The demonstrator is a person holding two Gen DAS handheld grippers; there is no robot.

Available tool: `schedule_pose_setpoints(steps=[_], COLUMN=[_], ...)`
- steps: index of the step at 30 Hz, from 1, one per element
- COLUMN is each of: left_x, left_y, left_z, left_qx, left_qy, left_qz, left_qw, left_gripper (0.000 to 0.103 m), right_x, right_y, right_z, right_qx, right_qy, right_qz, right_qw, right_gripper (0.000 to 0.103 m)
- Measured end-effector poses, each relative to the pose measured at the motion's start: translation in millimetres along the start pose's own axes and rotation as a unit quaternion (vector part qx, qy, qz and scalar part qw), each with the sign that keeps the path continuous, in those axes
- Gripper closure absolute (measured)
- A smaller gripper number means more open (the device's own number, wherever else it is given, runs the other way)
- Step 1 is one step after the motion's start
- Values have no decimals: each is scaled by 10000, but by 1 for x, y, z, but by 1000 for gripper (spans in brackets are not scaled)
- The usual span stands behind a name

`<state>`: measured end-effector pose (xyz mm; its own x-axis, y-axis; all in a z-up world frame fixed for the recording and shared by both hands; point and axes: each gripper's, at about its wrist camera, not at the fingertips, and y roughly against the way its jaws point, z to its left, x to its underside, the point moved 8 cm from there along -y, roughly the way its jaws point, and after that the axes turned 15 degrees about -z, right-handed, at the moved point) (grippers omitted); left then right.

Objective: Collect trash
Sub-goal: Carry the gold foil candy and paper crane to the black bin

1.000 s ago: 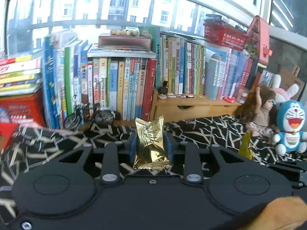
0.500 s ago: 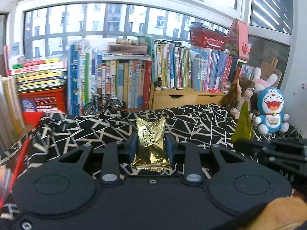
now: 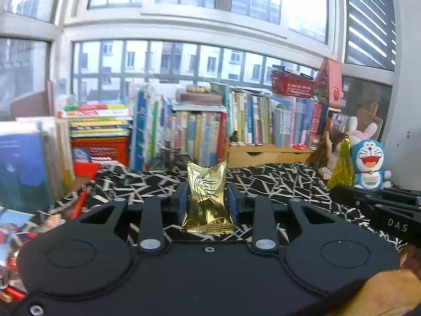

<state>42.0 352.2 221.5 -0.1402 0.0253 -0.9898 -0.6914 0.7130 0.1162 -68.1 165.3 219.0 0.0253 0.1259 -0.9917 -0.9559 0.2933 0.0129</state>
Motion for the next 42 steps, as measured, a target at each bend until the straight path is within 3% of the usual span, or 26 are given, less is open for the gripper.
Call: schedule_pose_setpoints(steps=[8,22,31,36,42], left_x=[3,74,166,213,258], left_y=[52,114,158,178,190], left_z=[22,63,87,103,117], left_qx=[-320,-832,-1297,-1723,-1968], left_qy=[154,412,686,1075,1348], left_qz=[-53,492,1293,1661,2067], left_qw=[9994,9945,9807,9650,9489], left_gripper=[73,73,73,73,73], right_x=[3,55,117,156,201], right_y=[22,49,71,77,74], right_z=[34,95,163,200,221], right_qx=[-273,-858,-1820,-2311,-2431], right_qy=[59,5,166,519,571], right_qz=[7,688,1525,1869,2506], right_qw=[9996,9939,9713,9534,9353], right_gripper=[91,91,91,91,91])
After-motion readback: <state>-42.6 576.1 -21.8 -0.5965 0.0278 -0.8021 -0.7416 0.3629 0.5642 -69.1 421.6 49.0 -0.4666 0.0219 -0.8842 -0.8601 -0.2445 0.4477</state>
